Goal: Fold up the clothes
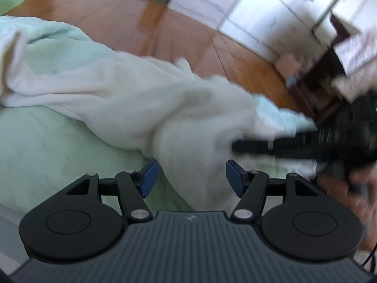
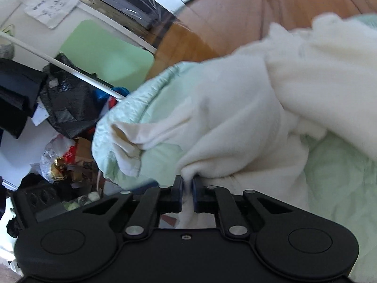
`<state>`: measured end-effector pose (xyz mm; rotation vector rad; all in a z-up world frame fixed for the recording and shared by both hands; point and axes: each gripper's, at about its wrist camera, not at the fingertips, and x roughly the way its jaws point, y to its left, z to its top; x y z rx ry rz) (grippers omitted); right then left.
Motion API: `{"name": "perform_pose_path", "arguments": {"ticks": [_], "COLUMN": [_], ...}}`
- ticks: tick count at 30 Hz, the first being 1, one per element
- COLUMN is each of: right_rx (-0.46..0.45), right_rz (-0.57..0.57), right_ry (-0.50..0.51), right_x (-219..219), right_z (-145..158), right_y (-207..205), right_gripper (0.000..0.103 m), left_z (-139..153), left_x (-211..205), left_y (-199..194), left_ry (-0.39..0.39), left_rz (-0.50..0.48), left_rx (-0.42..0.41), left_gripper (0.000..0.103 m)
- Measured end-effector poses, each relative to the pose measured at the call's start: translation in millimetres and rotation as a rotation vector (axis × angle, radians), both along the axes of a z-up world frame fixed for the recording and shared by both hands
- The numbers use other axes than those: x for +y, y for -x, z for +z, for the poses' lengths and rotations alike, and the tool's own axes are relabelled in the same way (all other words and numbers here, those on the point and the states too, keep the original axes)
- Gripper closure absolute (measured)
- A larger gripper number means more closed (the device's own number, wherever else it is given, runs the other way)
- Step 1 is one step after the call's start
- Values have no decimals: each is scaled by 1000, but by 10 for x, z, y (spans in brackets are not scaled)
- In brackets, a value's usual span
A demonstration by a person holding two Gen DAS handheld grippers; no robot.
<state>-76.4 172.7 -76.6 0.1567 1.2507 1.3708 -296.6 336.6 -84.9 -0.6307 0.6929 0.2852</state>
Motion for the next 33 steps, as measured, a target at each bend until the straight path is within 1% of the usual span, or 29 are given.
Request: {"name": "perform_pose_path", "arguments": {"ticks": [1,2,4,6,10,12,14,15,17,19,20,21,22,23,24,25,26,27,28,29,30,31,33], "right_rx": [-8,-12,-31,-81,-54,-54,-43,-39,-28,-21,-23,-25,-24,13,67,148,216,206,162,83,-25,-140,-312], "right_rz": [4,9,16,22,32,42,46,50,62,78,91,108,127,145,162,181,186,178,168,145,112,76,2], "right_ry": [-9,-16,-15,12,5,-6,-22,-29,-40,-52,-58,-65,-70,-83,-101,-141,-184,-195,-191,-169,-133,-94,-4], "right_x": [22,38,59,73,25,1,6,19,47,69,75,78,71,52,30,3,-27,-53,-77,-111,-161,-218,-326], "right_z": [50,97,167,202,153,165,193,208,241,287,298,305,294,254,205,164,159,196,248,310,365,414,417], "right_y": [-9,-17,-14,24,36,65,87,95,102,116,132,150,168,178,183,185,192,200,207,203,179,148,62], "right_gripper": [97,97,97,97,97,97,97,97,97,97,97,97,97,100,100,100,100,100,100,100,100,96,90], "left_z": [7,25,44,28,-50,-61,-111,-136,-226,-304,-309,-285,-243,-215,-210,-242,-294,-365,-463,-553,-649,-706,-722], "left_x": [-34,-81,-140,-155,-193,-207,-158,-132,-49,-11,-62,-149,-282,-402,-501,-553,-545,-484,-378,-276,-176,-111,-71], "left_y": [-41,-86,-111,-141,-213,-226,-228,-229,-210,-221,-256,-311,-373,-422,-459,-494,-515,-514,-505,-515,-538,-539,-470], "left_ry": [-14,-32,-37,-13,-9,0,53,80,184,270,268,219,117,26,-39,-52,-20,41,116,165,182,170,150], "left_rz": [-16,-31,-53,-54,-56,-57,-33,-21,9,2,-30,-77,-116,-132,-149,-162,-160,-137,-87,-49,-18,13,40], "left_rx": [41,66,58,52,83,74,27,3,-25,-32,-16,18,62,82,83,76,66,46,36,56,107,149,152], "left_gripper": [39,38,35,33,33,30,22,22,19,19,19,19,19,19,19,19,19,20,38,68,78,80,81]}}
